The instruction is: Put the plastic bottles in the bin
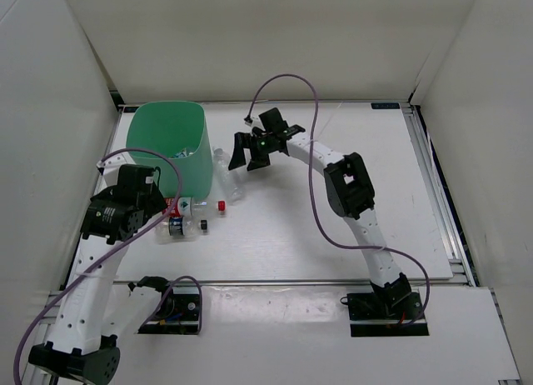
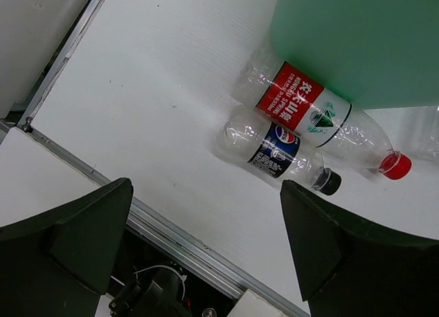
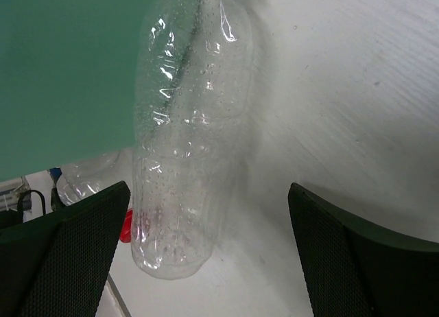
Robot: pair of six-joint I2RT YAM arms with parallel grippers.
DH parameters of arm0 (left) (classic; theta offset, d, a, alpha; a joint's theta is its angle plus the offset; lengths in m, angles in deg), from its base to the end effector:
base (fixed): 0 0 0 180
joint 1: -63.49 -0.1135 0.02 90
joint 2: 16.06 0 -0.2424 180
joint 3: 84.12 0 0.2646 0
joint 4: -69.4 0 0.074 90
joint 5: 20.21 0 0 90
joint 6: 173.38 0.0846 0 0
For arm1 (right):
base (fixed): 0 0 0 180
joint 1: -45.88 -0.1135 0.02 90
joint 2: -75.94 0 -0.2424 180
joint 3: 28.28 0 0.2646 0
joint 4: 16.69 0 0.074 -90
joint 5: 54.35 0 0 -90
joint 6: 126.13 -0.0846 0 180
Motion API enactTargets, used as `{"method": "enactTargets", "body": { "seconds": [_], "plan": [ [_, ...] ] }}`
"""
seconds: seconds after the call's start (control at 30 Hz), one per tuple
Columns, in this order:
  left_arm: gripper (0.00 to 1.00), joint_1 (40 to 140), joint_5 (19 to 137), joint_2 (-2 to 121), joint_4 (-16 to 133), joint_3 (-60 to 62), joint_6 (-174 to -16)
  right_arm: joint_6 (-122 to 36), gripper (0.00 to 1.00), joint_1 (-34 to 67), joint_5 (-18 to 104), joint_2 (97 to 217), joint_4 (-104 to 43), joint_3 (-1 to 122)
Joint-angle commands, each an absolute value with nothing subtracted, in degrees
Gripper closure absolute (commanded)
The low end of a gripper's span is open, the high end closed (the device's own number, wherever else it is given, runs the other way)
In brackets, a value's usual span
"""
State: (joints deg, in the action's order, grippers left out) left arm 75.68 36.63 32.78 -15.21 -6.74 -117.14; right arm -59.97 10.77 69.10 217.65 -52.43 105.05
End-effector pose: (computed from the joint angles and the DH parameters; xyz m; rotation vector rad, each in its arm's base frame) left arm 0.1796 0.0085 0.3023 -0.6518 2.2769 0.3657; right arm 0.4442 0.3693 0.1245 -0.5557 2.4298 1.1618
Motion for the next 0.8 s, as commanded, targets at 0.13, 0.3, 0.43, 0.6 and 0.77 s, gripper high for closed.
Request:
{"method": "enactTargets", "body": {
  "seconds": [0.13, 0.3, 0.43, 0.6, 0.77],
  "plan": [
    [0.0, 75.97, 36.4, 32.72, -15.86, -6.15, -117.84, -62.06, 0.0, 7.13, 70.81, 221.48, -51.41, 106.29],
    [0.0, 75.97, 36.92, 32.72, -16.39, -6.15, -119.15, -64.07, 0.13, 4.92, 68.96, 222.02, -53.34, 105.42],
    [0.0, 75.97, 36.92, 30.7, -16.39, -7.2, -120.21, -65.83, 0.35, 6.15, 67.82, 220.79, -56.94, 104.27],
    [0.0, 75.97, 39.03, 29.99, -15.17, -5.98, -121.43, -66.54, 0.6, 8.96, 67.21, 212.72, -60.99, 98.32],
    [0.0, 75.97, 42.63, 29.46, -12.62, -6.67, -127.84, -68.11, 0.65, 10.98, 66.06, 200.33, -62.74, 95.66]
  ]
}}
